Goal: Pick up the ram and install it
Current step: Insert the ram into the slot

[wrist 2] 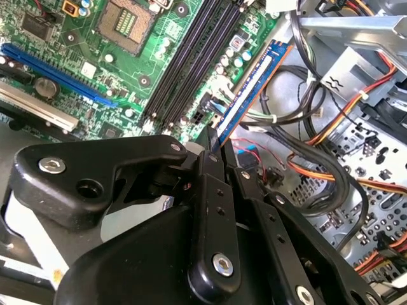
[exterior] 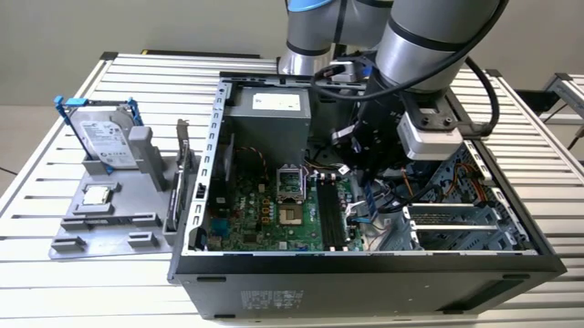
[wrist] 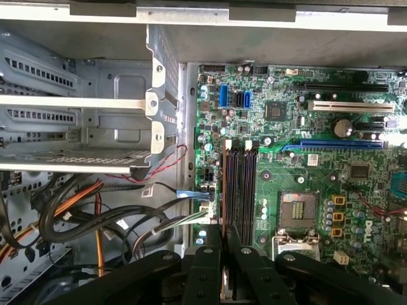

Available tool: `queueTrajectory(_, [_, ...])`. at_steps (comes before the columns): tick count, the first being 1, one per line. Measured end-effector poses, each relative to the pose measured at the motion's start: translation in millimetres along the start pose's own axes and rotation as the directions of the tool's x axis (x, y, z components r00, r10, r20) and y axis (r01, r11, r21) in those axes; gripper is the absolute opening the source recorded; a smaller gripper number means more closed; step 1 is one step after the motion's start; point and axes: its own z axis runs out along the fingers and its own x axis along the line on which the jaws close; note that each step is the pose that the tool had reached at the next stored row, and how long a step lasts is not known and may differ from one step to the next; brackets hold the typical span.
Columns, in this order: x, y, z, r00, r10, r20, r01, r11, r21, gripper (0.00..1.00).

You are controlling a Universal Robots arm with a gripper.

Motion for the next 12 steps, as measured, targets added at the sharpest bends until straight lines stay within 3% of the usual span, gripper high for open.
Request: queueTrajectory(12, [0.0,-0.2,5.2,1.0,0.0,0.0,0.0,1.0,0.0,0.0])
